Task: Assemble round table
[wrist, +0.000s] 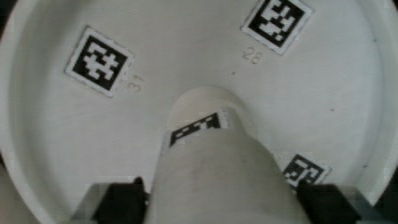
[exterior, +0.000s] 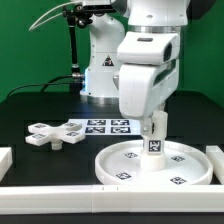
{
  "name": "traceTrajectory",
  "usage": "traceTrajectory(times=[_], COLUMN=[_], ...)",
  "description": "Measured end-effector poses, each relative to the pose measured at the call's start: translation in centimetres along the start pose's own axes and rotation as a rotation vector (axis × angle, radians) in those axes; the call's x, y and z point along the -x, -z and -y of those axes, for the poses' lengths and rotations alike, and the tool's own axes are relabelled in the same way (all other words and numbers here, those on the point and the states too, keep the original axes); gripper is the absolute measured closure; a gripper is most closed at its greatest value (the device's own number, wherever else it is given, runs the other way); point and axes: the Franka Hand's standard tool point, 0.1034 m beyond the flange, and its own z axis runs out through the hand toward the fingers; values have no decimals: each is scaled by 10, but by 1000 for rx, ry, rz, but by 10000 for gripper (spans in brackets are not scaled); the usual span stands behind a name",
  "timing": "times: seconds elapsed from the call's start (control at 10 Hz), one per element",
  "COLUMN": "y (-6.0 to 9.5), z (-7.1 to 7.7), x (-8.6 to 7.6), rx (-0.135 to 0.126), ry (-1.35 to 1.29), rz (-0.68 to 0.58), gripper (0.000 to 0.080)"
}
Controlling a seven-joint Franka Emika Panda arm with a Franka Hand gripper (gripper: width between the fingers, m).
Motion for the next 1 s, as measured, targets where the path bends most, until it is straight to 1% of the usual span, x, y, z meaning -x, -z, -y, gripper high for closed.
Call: traceTrajectory(times=[0.1,0.3,0.5,0.6,0.7,1.0], y=[-1,-1,-1,-1,-1,-1], z=[1,2,4,4,4,4], x=[0,1,-1,-1,-2,-2], rx=[-5,-22,-42,-43,-46,-51], ry=[-117,-312,-565,-644,-778,-962], rz=[-4,-9,-18,-21,-29,-27], gripper=[390,390,390,390,390,390])
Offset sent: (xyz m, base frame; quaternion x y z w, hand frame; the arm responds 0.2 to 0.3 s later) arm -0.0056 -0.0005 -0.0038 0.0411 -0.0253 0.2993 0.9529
